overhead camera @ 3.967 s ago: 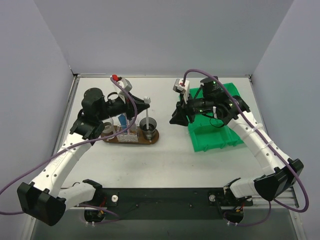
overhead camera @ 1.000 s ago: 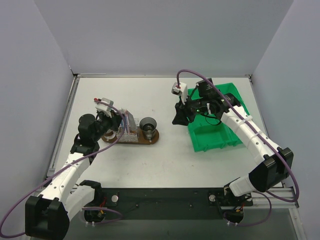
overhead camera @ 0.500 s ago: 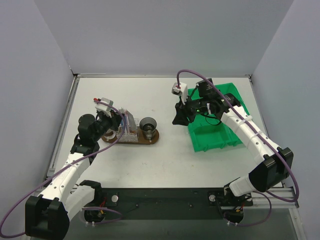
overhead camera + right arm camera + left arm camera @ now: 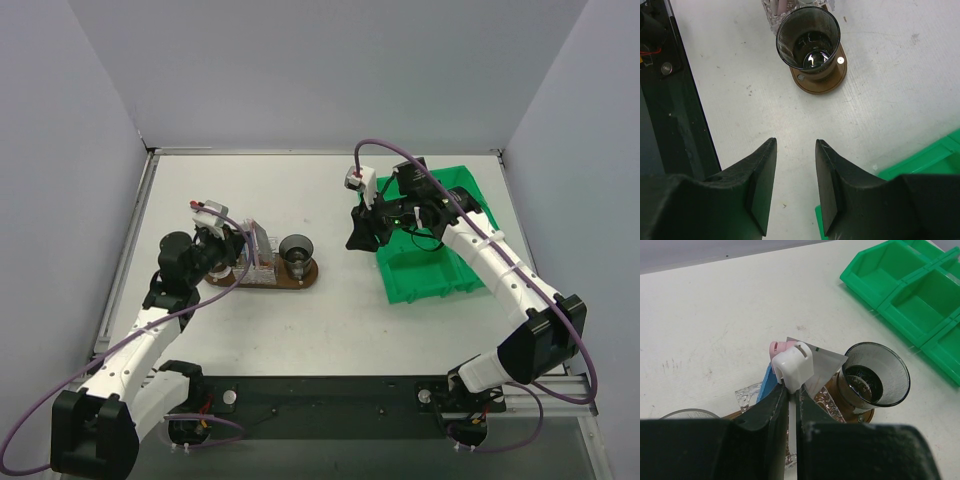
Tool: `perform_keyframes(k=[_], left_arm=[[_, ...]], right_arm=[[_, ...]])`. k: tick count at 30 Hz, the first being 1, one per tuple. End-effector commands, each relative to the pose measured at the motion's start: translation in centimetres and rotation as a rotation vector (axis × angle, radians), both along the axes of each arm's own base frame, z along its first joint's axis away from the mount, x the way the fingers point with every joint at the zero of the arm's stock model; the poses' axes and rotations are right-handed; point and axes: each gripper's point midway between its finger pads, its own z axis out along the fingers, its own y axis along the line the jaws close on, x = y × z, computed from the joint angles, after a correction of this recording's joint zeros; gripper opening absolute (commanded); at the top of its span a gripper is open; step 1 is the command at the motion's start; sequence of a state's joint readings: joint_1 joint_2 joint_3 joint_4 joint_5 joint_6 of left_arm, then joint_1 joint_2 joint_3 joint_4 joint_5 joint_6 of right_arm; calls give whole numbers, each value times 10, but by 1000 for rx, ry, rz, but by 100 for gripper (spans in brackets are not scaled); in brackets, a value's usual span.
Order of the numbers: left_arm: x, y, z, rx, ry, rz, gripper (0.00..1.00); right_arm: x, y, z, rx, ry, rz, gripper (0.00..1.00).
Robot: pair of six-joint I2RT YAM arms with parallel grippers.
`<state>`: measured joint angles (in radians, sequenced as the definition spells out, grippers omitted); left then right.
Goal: Prepare toiletry sets of a toothbrush and toothpaste on the tray
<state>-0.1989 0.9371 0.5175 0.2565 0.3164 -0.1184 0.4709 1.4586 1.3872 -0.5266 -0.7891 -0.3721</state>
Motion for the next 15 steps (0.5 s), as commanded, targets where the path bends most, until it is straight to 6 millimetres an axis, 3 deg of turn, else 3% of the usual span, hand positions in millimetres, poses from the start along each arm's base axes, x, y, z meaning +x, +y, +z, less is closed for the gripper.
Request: perform_keyframes(k=[1, 15], left_arm=[[3, -1, 17, -8, -74, -13, 0], [0, -5, -1, -13, -40, -44, 0]], right_arm=[[1, 2, 2, 15, -24, 23, 33], [1, 0, 2, 16, -29, 24, 33]])
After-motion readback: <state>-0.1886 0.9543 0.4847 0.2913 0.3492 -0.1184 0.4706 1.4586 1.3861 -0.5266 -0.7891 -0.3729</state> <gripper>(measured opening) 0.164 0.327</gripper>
